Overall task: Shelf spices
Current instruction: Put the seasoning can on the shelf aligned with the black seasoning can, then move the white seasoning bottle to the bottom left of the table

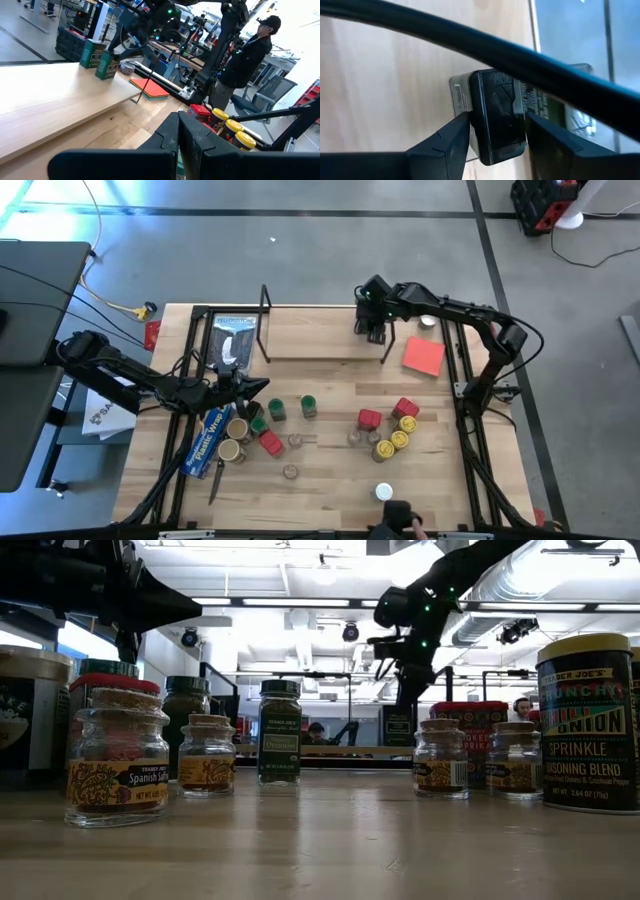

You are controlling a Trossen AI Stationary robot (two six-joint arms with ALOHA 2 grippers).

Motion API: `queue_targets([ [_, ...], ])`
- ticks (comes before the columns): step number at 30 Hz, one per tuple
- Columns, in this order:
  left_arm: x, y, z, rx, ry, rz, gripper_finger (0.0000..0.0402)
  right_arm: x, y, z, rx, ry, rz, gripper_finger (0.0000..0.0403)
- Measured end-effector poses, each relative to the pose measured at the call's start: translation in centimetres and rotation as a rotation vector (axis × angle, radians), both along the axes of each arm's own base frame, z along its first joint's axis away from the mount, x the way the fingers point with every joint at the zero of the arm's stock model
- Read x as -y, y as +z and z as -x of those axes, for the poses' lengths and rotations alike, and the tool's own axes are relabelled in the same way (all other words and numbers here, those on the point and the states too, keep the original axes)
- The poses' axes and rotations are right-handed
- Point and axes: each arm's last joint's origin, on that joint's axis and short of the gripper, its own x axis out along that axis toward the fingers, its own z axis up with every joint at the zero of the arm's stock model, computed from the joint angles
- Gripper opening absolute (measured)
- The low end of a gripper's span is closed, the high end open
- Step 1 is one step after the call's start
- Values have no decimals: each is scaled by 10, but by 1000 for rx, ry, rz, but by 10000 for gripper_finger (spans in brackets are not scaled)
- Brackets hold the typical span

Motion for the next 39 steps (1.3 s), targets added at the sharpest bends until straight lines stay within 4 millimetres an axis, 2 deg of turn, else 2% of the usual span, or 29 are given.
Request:
queue_targets([
  [12, 0, 0, 0, 1, 0, 1, 0, 3, 1, 1, -30, -68, 77, 185],
  [28, 0, 0, 0, 1, 0, 1, 0, 2, 4, 3, -20, -102, 76, 185],
  [35, 0, 0, 0, 1, 2, 1, 0, -10, 31, 13, 39, -100, 104, 185],
  [39, -1, 0, 1, 6, 53, 15, 0, -31, 59, 19, 138, -63, 117, 185],
])
